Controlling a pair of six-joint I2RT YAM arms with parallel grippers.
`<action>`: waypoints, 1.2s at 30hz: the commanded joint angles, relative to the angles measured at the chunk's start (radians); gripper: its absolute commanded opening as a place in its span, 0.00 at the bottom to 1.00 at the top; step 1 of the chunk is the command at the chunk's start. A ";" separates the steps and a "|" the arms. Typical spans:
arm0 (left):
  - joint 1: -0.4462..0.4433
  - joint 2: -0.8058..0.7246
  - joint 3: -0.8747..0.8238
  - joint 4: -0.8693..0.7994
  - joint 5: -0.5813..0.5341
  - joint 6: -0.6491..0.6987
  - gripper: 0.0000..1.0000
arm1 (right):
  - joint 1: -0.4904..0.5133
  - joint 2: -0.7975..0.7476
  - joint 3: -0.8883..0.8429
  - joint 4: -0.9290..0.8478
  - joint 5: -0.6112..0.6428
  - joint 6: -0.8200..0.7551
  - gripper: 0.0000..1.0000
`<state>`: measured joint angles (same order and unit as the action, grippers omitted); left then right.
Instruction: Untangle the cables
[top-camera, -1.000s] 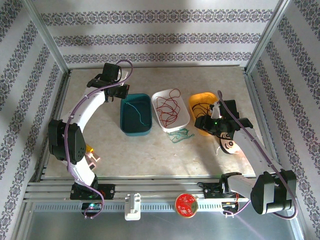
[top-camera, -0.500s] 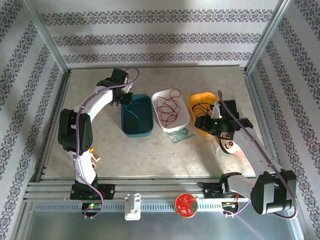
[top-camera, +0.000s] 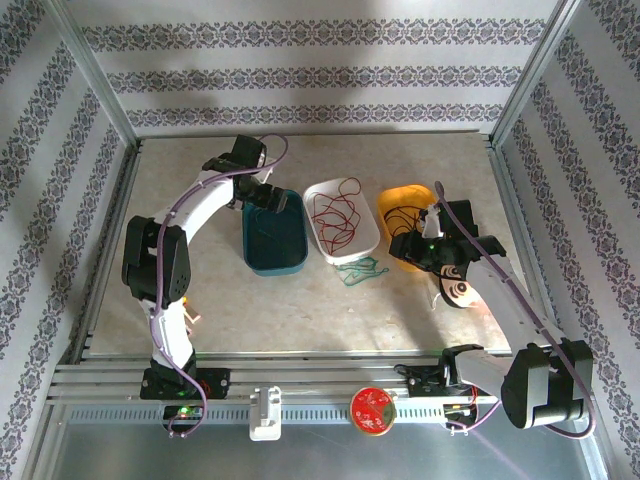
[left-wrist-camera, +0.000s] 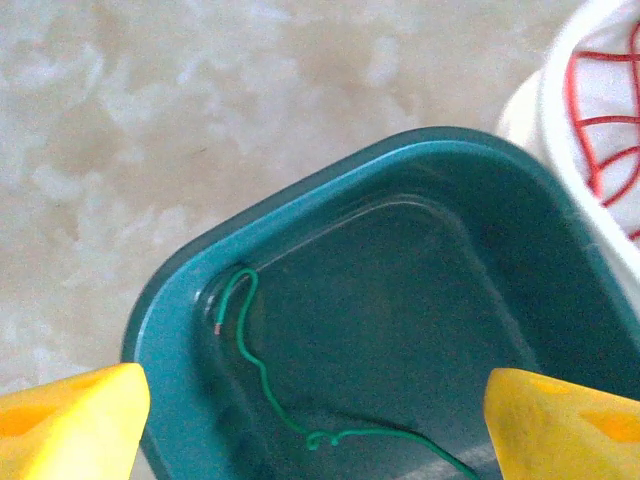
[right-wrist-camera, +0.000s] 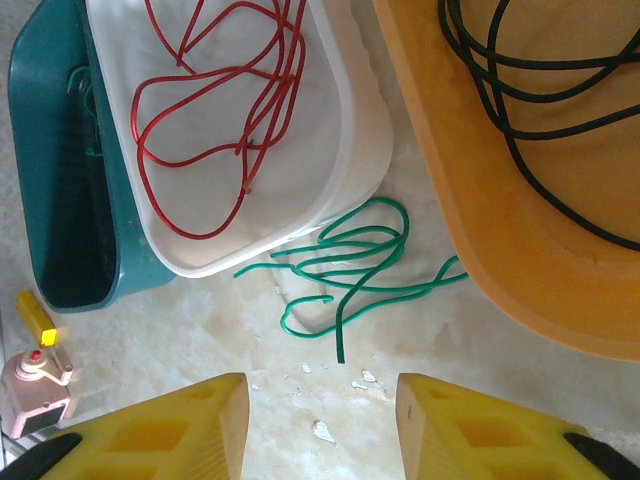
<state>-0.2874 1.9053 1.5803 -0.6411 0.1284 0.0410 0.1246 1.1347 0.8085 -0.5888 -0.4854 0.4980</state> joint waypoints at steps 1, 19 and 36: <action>-0.080 -0.094 -0.023 0.029 -0.005 0.019 0.88 | 0.030 0.003 -0.002 -0.020 0.017 -0.016 0.44; -0.473 -0.165 -0.344 0.320 0.137 -0.175 0.83 | 0.229 0.317 0.112 -0.054 0.186 -0.096 0.44; -0.481 -0.105 -0.292 0.298 0.075 -0.198 0.77 | 0.219 0.518 0.190 -0.035 0.145 -0.119 0.29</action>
<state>-0.7601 1.7962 1.2606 -0.3504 0.2352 -0.1436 0.3367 1.6325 0.9707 -0.6132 -0.3378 0.4030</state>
